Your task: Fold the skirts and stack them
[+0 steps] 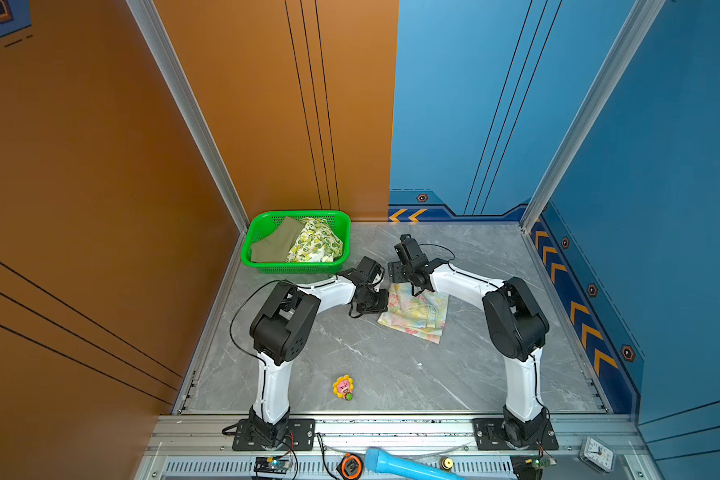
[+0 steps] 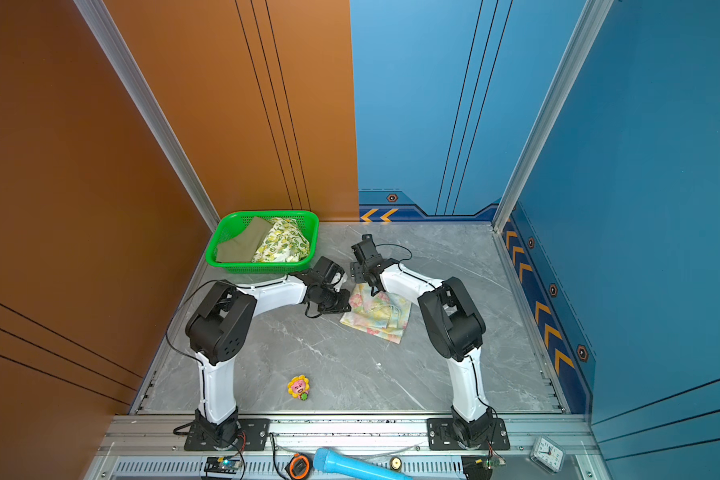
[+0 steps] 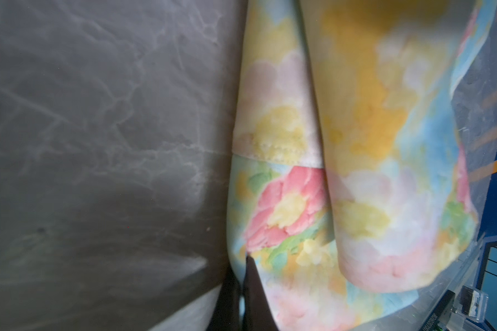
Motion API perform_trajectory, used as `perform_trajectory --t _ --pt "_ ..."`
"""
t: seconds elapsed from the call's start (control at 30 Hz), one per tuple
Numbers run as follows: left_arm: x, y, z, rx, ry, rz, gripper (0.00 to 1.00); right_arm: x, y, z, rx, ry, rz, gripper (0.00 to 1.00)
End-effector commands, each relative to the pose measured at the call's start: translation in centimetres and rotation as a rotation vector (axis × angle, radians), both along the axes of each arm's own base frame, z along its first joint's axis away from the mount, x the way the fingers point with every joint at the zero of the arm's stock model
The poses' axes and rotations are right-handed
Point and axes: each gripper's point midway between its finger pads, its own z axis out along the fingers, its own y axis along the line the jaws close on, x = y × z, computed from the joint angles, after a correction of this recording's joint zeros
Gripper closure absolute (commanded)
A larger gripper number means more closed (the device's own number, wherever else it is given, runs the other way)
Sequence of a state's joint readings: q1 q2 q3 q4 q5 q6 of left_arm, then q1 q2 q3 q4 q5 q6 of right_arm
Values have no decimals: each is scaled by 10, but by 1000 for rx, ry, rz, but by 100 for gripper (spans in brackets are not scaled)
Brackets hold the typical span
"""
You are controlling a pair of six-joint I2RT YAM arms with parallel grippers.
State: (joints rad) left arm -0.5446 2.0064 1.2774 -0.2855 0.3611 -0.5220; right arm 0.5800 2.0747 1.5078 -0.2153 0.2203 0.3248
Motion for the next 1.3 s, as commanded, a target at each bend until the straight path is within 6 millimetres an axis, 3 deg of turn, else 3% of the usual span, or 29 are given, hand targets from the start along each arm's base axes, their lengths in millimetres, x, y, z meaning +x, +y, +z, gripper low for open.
perform_trajectory --t 0.0,0.37,0.47,0.73,1.03,1.13,1.27 --pt "-12 15 -22 40 68 30 100 3 0 -13 -106 14 3 13" --pt "-10 22 -22 37 74 60 100 12 -22 -31 -307 12 -10 13" --pt "-11 25 -23 43 76 65 100 16 -31 -28 -343 4 -11 22" --pt "-14 34 -27 66 78 75 100 34 -67 6 -350 -29 -31 53" --pt "-15 36 -30 80 85 73 100 35 -142 37 -299 -28 -133 50" --pt "-14 36 -30 79 88 72 100 29 -153 42 -250 -24 -152 47" --pt "-12 33 -28 74 87 68 100 14 -154 43 -149 1 -170 38"
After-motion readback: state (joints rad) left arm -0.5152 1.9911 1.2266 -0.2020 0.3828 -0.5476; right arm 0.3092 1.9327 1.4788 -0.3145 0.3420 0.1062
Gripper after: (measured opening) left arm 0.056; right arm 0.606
